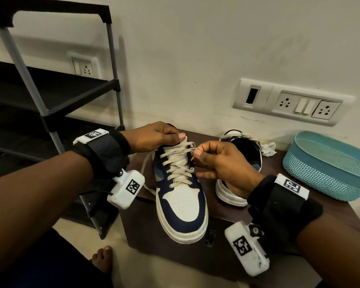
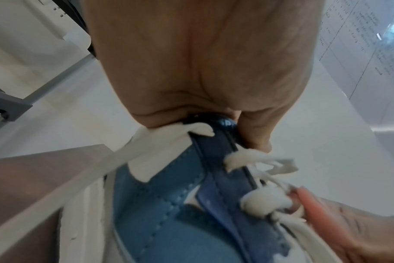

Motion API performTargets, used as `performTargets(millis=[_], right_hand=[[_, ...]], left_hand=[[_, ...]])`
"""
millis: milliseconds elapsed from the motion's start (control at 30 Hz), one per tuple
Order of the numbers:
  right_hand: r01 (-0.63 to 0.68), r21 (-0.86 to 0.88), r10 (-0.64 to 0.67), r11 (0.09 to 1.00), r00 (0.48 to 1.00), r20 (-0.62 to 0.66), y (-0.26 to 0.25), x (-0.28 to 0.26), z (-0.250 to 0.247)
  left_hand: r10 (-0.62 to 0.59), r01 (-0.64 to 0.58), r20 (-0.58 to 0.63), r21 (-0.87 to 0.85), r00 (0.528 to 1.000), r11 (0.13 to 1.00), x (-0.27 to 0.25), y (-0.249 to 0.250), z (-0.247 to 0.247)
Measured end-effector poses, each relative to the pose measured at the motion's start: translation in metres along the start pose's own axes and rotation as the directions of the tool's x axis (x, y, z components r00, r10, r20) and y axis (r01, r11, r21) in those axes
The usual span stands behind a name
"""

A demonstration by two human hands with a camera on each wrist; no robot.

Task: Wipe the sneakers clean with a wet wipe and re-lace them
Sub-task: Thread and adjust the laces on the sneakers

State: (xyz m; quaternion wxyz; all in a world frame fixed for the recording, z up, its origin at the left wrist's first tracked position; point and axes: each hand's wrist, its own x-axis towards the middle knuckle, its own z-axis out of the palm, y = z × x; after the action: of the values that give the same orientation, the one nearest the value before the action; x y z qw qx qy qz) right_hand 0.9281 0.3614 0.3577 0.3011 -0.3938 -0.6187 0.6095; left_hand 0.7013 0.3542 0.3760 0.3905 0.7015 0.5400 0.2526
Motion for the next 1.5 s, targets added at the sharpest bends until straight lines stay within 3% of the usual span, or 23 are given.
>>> performTargets(millis=[100,200,467,667,767,833,867,933,1000,1033,1100,1167,1200,1400,1433,1500], right_hand=[[-0.121,0.112,0.117,0.986,0.992,0.044,-0.001,0.000,0.001],[-0.138,0.137,0.133,0.981,0.990,0.045,-0.003,0.000,0.001],[0.004,-0.160,-0.008,0.987,1.000,-0.027,0.001,0.000,0.001],[-0.161,0.060,0.161,0.985,0.987,0.009,-0.002,0.000,0.000],[-0.088,0.005,0.088,0.996,0.995,-0.056,-0.005,-0.001,0.003],[0.063,-0.201,-0.094,0.978,0.984,-0.149,-0.007,0.000,0.005],[0.142,-0.328,-0.215,0.934,0.956,-0.199,-0.010,0.000,0.005],[0.307,-0.521,-0.475,0.796,0.851,-0.225,-0.017,-0.004,0.004],[0.470,-0.643,-0.641,0.604,0.766,-0.042,-0.023,-0.010,0.007],[0.524,-0.675,-0.634,0.520,0.766,0.107,-0.025,-0.013,0.010],[0.555,-0.748,-0.500,0.363,0.794,0.346,-0.021,-0.014,0.018],[0.538,-0.821,-0.439,0.190,0.795,0.419,-0.015,-0.010,0.022],[0.527,-0.836,-0.439,0.153,0.794,0.420,-0.015,-0.007,0.023],[0.506,-0.853,-0.367,0.130,0.823,0.433,-0.024,0.000,0.029],[0.509,-0.842,-0.358,0.176,0.830,0.427,-0.025,-0.001,0.029],[0.477,-0.772,-0.304,0.420,0.876,0.376,-0.028,-0.001,0.026]], left_hand=[[0.004,-0.005,0.013,0.010,1.000,1.000,0.001,-0.001,0.001],[-0.005,0.004,0.011,0.020,1.000,1.000,0.000,-0.003,-0.001],[0.000,0.000,0.017,-0.003,1.000,1.000,0.000,-0.003,0.000],[-0.009,0.009,0.039,0.001,0.999,1.000,0.000,-0.001,0.003],[-0.008,0.008,0.042,-0.008,0.999,1.000,0.000,-0.003,0.002],[-0.004,0.004,0.027,0.002,1.000,1.000,0.000,0.000,0.002],[-0.001,0.001,0.022,0.001,1.000,1.000,0.000,0.001,0.002],[-0.001,0.001,0.014,-0.003,1.000,1.000,0.001,0.003,0.003],[-0.001,0.001,0.004,-0.017,1.000,1.000,0.002,0.001,0.003],[0.000,0.000,0.002,-0.028,1.000,1.000,0.003,0.001,0.003],[0.004,-0.004,0.009,-0.041,1.000,0.999,0.004,0.000,0.004],[0.000,0.001,0.011,-0.043,1.000,0.999,0.005,0.000,0.005],[-0.004,0.004,0.009,-0.041,1.000,0.999,0.005,0.001,0.005],[-0.010,0.010,-0.009,-0.027,1.000,1.000,0.004,-0.001,0.005],[-0.009,0.008,-0.014,-0.022,1.000,1.000,0.005,-0.002,0.005],[0.009,-0.009,-0.010,-0.019,1.000,1.000,0.004,-0.003,0.005]])
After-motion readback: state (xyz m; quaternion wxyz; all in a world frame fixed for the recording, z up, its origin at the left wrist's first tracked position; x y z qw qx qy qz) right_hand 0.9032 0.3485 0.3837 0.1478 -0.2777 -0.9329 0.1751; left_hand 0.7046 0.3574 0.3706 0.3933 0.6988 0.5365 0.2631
